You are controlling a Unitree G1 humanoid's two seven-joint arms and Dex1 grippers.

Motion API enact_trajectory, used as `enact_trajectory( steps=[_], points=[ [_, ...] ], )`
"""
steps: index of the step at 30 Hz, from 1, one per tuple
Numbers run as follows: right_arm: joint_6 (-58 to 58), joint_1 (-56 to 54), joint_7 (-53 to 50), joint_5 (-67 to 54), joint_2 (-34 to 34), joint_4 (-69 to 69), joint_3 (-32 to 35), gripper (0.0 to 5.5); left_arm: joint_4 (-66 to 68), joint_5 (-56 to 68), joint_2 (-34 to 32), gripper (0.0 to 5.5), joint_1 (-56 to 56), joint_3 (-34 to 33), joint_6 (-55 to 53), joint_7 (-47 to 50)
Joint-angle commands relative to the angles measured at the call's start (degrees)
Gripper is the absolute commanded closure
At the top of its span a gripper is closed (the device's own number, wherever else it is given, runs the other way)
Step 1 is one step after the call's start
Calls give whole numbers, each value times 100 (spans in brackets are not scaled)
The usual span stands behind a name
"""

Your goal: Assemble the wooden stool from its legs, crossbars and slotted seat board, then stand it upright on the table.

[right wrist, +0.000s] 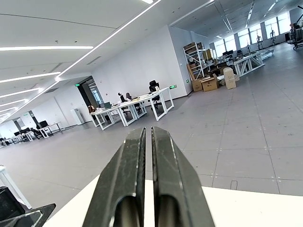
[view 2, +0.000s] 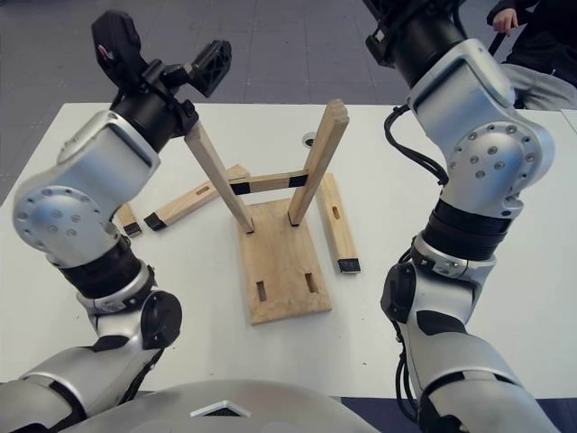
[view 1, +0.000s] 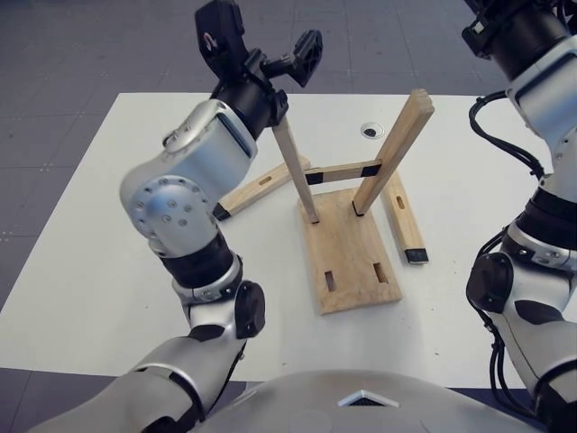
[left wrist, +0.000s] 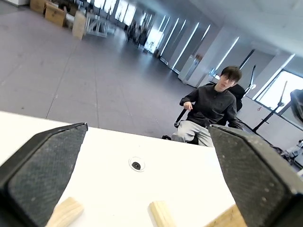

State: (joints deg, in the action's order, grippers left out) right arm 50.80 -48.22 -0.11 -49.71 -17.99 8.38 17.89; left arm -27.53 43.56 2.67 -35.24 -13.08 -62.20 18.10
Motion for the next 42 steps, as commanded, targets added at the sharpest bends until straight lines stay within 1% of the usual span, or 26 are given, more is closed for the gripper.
enact_trajectory(
  steps=[1, 4, 5, 6, 8, 9, 11, 13, 14, 16, 18, 19, 20, 22, 23, 24, 25, 26, 27, 29, 32, 36, 37, 39, 40, 42],
  points=[
    [78, -22, -11, -28, 74, 17, -16, 530, 455, -547, -198, 76, 1404, 1047, -103, -370],
    [73, -33, -18, -9, 63, 19, -14, 530, 385, -732, -500, 76, 1027, 782, 275, -478],
    [72, -33, -13, 0, 54, 15, -11, 530, 394, -771, -570, 76, 774, 584, 437, -473],
    [67, -29, 0, 17, 34, 1, -4, 530, 469, -809, -741, 76, 290, 270, 695, -474],
    [48, -14, 18, 59, -20, -28, 23, 530, 767, -868, -1314, 76, -861, -297, 1161, -577],
    [28, -2, 44, 103, -61, -54, 21, 530, 1014, -891, -1743, 76, -1533, -559, 1365, -694],
    [-3, 52, 102, 201, -172, -70, 7, 530, 1426, -921, -2346, 76, -2474, -857, 1582, -870],
    [-33, 140, 222, 397, -393, -106, -35, 530, 1636, -825, -2772, 76, -3039, -1040, 1475, -956],
    [-55, 227, 342, 565, -593, -116, -95, 530, 1650, -738, -2931, 76, -3105, -1069, 1250, -1014],
    [-49, 649, 936, 1046, -1435, -168, -333, 530, 1415, -447, -3280, 76, -2475, -1029, 79, -1171],
    [209, 1233, 2060, 1103, -2391, -310, -506, 530, 647, -167, -3676, 76, -958, -962, -978, -1502],
    [384, 1553, 2775, 929, -2803, -318, -566, 530, 114, 32, -3865, 76, 56, -909, -1361, -1764],
    [482, 1780, 3342, 798, -3085, -314, -638, 530, -289, 207, -3938, 76, 782, -909, -1656, -1945],
    [387, 2609, 4845, 701, -3867, 88, -1115, 530, -1002, 542, -4084, 76, 2097, -595, -1981, -2344],
    [56, 3147, 5666, 920, -4375, 271, -1441, 530, -1366, 712, -4241, 76, 2616, -293, -2092, -2575],
    [-284, 3632, 6409, 1143, -4842, 363, -1707, 530, -1632, 922, -4258, 76, 3009, -80, -2214, -2757],
    [-586, 3946, 6893, 1375, -5172, 370, -1904, 530, -1796, 1047, -4258, 76, 3264, 68, -2273, -2893],
    [-1008, 4184, 7297, 1715, -5483, 341, -2124, 515, -1887, 1135, -4246, 72, 3470, 268, -2271, -3038],
    [-1248, 4252, 7520, 1943, -5634, 286, -2272, 507, -1915, 1160, -4233, 72, 3622, 429, -2223, -3153],
    [-1386, 4087, 7899, 2106, -5712, 286, -2488, 466, -1849, 996, -4366, 72, 3950, 881, -1994, -3393],
    [-1514, 3799, 8290, 2251, -5597, 392, -2702, 415, -1744, 737, -4471, 72, 4229, 1254, -1654, -3640],
    [-1665, 4139, 8661, 2297, -5688, 984, -2833, 350, -1672, 345, -4432, 72, 4351, 1794, -1379, -3646],
    [-1724, 4198, 8656, 2389, -5666, 1043, -2896, 338, -1629, 237, -4417, 72, 4362, 1882, -1308, -3625],
    [-1989, 4283, 8439, 2865, -5418, 1049, -3243, 296, -1461, -222, -4380, 72, 4273, 2228, -1068, -3448],
    [-2194, 4308, 8203, 3189, -5175, 1016, -3467, 270, -1369, -487, -4361, 72, 4187, 2447, -920, -3354],
    [-2680, 4318, 7743, 3898, -4701, 762, -3910, 238, -1187, -850, -4293, 72, 4068, 2756, -696, -3276]
  ],
)
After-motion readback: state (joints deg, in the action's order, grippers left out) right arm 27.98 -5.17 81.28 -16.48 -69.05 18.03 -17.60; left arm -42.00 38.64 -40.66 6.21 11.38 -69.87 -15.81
